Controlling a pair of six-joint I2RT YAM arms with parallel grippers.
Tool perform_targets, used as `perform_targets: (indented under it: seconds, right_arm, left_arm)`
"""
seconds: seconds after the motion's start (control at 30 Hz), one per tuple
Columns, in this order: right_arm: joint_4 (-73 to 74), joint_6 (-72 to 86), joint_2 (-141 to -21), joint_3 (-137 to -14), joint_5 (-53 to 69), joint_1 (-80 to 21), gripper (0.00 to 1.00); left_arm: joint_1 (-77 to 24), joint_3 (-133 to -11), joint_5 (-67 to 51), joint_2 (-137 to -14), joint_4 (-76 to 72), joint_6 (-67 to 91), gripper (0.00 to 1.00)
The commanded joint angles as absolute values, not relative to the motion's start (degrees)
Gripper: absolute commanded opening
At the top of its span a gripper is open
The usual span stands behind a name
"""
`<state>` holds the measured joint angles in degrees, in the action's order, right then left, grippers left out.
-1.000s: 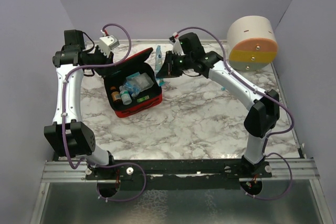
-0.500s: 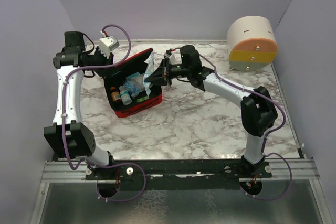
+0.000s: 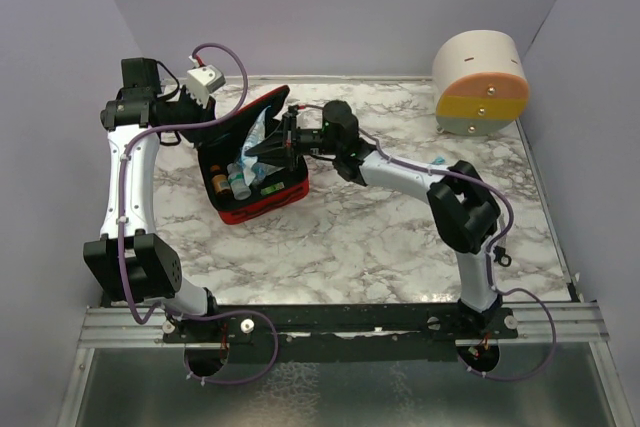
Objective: Organize the medicine kit
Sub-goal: Place the medical item at the medicine box.
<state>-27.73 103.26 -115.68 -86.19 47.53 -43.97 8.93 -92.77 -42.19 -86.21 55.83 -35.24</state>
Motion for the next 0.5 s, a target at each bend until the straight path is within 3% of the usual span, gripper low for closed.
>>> perform_targets:
  seconds: [0.0, 0.47]
  right_arm:
    - [-41.99, 116.44, -118.63, -84.98, 43.62, -45.69, 0.01]
    - [-44.82, 124.92, -127.12, -95.35, 40.75, -46.27, 0.01]
  left_arm:
    - [9.14, -92.26, -40.41, -86.20, 54.85, -34.37, 0.00]
    - [9.20, -92.19, -40.25, -85.91, 54.58, -34.80, 0.00]
